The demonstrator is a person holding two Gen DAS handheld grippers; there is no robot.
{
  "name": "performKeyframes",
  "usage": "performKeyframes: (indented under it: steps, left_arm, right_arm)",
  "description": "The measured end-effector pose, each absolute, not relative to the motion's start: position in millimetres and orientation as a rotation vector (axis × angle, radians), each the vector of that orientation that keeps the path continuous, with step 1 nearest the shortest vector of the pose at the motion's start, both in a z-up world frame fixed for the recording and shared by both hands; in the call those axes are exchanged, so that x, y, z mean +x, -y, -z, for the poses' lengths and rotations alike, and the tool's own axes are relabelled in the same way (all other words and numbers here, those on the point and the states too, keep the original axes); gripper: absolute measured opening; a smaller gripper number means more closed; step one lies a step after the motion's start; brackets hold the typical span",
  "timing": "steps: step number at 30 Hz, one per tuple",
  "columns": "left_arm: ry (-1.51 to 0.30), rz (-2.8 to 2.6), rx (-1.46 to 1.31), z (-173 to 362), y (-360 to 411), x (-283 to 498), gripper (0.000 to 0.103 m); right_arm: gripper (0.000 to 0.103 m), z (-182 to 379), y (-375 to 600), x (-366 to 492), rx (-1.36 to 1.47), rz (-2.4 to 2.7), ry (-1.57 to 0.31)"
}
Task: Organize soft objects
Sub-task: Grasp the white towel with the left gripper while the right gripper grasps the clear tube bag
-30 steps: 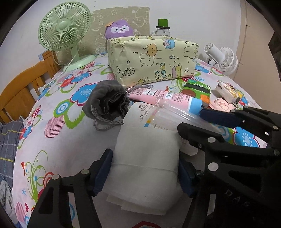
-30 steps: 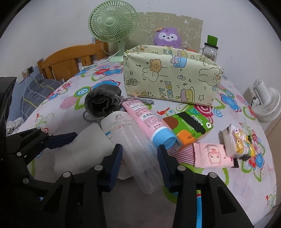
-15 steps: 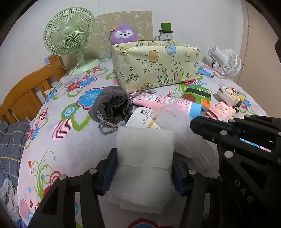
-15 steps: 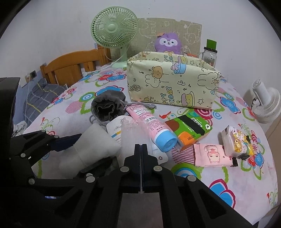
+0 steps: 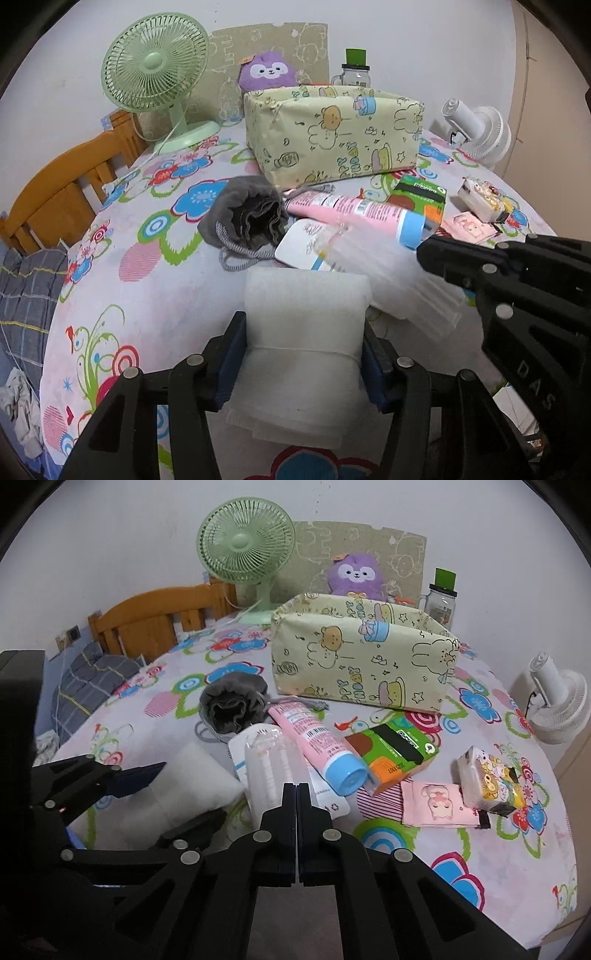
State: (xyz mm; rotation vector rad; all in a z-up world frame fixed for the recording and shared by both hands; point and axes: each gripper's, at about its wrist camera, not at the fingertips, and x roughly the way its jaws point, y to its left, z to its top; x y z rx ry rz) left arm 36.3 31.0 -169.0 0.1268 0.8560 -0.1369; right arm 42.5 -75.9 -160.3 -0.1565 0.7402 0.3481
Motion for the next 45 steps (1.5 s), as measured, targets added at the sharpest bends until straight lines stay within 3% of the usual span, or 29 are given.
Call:
performKeyframes:
  steps: [8, 10, 12, 14, 22, 23, 24, 29, 45]
  left_arm:
    - [-0.874, 0.125, 0.147, 174, -37, 36, 0.058]
    - [-0.883, 0.139, 0.161, 177, -38, 38, 0.058]
    - [-0.882, 0.156, 0.171, 177, -39, 38, 0.058]
    - [-0.883, 0.171, 0.19, 177, -40, 39, 0.058]
    - [-0.883, 0.196, 0.232, 176, -46, 35, 0.058]
    - [-0.88, 0.195, 0.24, 176, -46, 34, 0.058]
    - [-0.88, 0.196, 0.234, 176, -47, 34, 0.058]
    - [-0.886, 0.202, 0.189, 176, -50, 39, 0.058]
    - [-0.848, 0.178, 0.168, 147, -24, 43, 0.058]
  right_arm:
    - [0.012, 168, 74, 56, -0.16, -0.309, -0.811]
    - [0.023, 167, 73, 58, -0.156, -0.291, -0.806]
    - [0.065, 165, 73, 57, -0.144, -0.291, -0.794]
    - [0.073, 160, 71, 51, -0.135, -0.295, -0.745]
    - [0.072, 177, 48, 59, -0.216, -0.296, -0.797]
    - [0.068, 179, 49, 61, -0.203, -0.296, -0.805]
    - [0.055, 181, 49, 63, -0.194, -0.295, -0.814]
    - [0.034, 182, 47, 61, -0.218, -0.276, -0.796]
    - [0.027, 146, 73, 55, -0.15, -0.28, -0.74]
